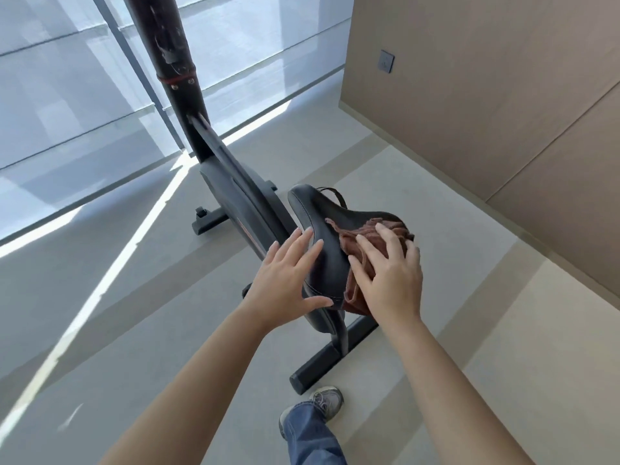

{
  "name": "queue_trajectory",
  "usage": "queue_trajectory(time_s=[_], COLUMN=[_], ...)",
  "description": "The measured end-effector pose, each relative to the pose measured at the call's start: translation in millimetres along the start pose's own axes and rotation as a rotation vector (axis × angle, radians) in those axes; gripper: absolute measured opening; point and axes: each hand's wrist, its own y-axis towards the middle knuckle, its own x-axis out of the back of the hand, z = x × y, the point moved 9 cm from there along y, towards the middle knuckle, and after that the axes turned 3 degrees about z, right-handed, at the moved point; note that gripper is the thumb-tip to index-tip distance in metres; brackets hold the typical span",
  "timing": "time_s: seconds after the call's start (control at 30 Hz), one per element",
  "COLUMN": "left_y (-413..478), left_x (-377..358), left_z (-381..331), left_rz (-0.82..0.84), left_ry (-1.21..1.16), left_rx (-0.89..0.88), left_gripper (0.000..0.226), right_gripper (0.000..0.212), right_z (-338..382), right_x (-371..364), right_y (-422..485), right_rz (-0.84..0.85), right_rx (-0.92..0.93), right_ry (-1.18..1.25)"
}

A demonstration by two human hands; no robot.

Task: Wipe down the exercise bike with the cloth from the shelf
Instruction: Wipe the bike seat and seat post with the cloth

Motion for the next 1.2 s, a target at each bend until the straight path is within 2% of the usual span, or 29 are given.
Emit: queue_trajectory(time_s=[0.07,0.2,0.27,0.4,0.47,0.63,0.73,0.8,0.9,1.0,1.07,1.2], left_y=[9.5,32.6,43.0,57.5,61.5,64.4,65.5,66.0,66.7,67.4,68.7,68.4], left_x=[4.7,13.5,17.6,15.1,10.4,7.0,7.1,7.9,10.1,11.3,11.7,12.4], left_z=[9.2,15.1,15.0,13.3,9.5,14.0,12.2,11.4,9.2,6.0,3.6,0.9], left_rz=[0.028,0.090,0.111,0.173,0.215,0.249,0.252,0.250,0.247,0.253,0.257,0.269], left_ry=[0.047,0.130,0.137,0.126,0.151,0.083,0.108,0.124,0.134,0.174,0.204,0.230], left_rx=[-0.018,-0.088,-0.098,-0.091,-0.115,-0.076,-0.082,-0.089,-0.089,-0.100,-0.107,-0.109], left_gripper=[0.099,0.105,0.108,0.112,0.113,0.113,0.112,0.112,0.113,0.114,0.114,0.113], right_gripper=[0.027,0.035,0.038,0.039,0.040,0.049,0.055,0.058,0.052,0.045,0.042,0.042], right_z=[-4.8,-36.5,-43.2,-27.7,-26.7,-20.0,-19.1,-20.1,-31.9,-56.8,-66.9,-49.1], right_x=[-0.8,-19.4,-24.1,-8.5,-8.0,-31.9,-36.1,-28.2,5.4,30.6,33.0,26.2], right_y=[12.7,69.4,72.5,21.2,14.7,62.1,65.4,59.4,45.2,20.3,8.3,13.6], right_rz=[0.006,0.186,0.224,0.078,0.074,0.306,0.400,0.374,0.175,0.001,-0.022,0.014], right_rx=[-0.016,-0.252,-0.311,-0.309,-0.348,-0.383,-0.379,-0.308,-0.209,-0.229,-0.253,-0.186], right_ry=[0.006,0.013,0.012,0.035,0.018,-0.148,-0.102,0.018,0.249,0.371,0.400,0.354])
